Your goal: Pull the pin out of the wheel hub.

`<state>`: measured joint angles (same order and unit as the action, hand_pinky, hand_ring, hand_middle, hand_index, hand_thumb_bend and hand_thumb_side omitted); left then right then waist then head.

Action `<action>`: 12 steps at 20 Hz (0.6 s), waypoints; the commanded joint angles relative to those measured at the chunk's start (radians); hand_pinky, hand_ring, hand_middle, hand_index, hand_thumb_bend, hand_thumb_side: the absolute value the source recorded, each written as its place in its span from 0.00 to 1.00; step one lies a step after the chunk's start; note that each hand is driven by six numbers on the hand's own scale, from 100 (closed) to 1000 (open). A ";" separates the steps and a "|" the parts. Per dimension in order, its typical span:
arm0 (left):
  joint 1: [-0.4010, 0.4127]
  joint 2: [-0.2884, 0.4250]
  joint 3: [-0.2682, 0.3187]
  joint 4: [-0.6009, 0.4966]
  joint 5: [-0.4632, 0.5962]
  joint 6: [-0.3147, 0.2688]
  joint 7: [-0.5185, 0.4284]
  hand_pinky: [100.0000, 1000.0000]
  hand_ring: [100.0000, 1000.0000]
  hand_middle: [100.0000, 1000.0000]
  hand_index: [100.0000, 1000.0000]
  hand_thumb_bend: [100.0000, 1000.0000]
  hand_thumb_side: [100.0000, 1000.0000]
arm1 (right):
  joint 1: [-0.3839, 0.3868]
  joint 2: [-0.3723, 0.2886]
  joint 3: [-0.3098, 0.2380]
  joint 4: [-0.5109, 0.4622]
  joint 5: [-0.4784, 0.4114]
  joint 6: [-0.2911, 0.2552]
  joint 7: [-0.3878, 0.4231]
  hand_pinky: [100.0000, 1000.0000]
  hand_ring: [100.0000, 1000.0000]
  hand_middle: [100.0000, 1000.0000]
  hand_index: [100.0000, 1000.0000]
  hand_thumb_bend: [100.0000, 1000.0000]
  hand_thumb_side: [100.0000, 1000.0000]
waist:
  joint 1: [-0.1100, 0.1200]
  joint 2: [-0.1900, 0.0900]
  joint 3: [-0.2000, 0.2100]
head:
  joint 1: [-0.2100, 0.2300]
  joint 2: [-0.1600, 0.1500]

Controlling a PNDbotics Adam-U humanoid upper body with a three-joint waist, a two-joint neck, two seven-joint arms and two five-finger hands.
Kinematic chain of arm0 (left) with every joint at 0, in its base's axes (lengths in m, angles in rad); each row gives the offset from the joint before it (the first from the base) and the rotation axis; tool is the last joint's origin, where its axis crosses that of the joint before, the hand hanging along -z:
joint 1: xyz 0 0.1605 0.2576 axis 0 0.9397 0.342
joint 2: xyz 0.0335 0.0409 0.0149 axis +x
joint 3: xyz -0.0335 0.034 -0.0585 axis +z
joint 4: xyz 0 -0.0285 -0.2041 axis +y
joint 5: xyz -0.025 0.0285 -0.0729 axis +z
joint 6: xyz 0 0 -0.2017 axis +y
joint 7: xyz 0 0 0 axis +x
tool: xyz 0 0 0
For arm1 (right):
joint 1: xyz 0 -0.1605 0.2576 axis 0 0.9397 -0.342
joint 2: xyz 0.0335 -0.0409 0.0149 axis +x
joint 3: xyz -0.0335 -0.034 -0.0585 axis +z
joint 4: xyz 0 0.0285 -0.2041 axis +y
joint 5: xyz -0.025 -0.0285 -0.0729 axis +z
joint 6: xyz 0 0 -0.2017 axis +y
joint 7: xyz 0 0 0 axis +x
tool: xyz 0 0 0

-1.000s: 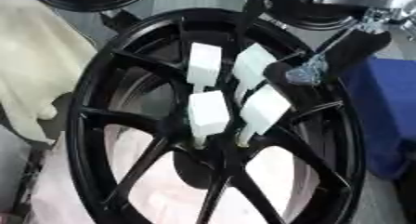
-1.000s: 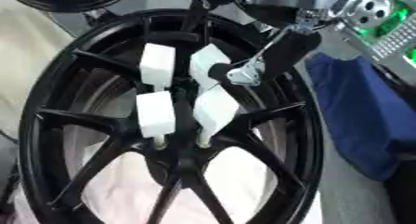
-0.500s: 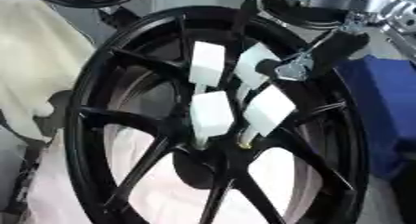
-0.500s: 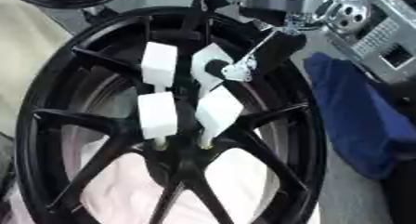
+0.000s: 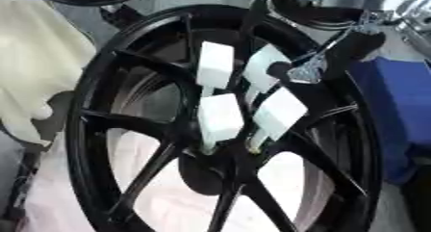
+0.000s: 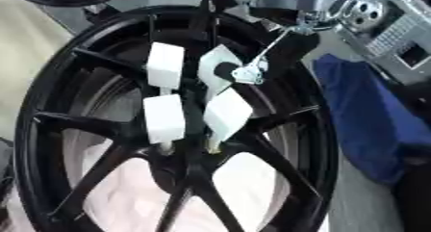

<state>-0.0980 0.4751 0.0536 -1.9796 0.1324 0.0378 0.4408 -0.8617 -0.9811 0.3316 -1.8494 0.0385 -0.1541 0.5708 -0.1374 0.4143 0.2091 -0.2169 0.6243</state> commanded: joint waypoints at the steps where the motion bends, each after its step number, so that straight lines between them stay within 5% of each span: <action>1: 0.002 0.018 0.012 -0.020 0.004 0.006 -0.003 0.85 0.59 0.61 0.72 0.14 0.84 | -0.021 -0.041 -0.034 -0.030 -0.090 0.022 0.010 0.82 0.76 0.71 0.80 0.18 0.25 | 0.006 -0.020 -0.004 | 0.002 0.007; 12: 0.009 0.018 0.014 -0.020 0.006 0.011 -0.015 0.85 0.59 0.62 0.72 0.14 0.84 | -0.017 -0.068 -0.057 -0.081 -0.141 0.036 0.038 0.83 0.77 0.71 0.81 0.24 0.20 | 0.006 -0.026 -0.012 | 0.001 0.010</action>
<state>-0.0886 0.4752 0.0554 -1.9796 0.1363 0.0495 0.4288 -0.8695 -1.0089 0.2897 -1.9143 -0.1068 -0.1179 0.6053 -0.1383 0.4133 0.1980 -0.2139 0.6319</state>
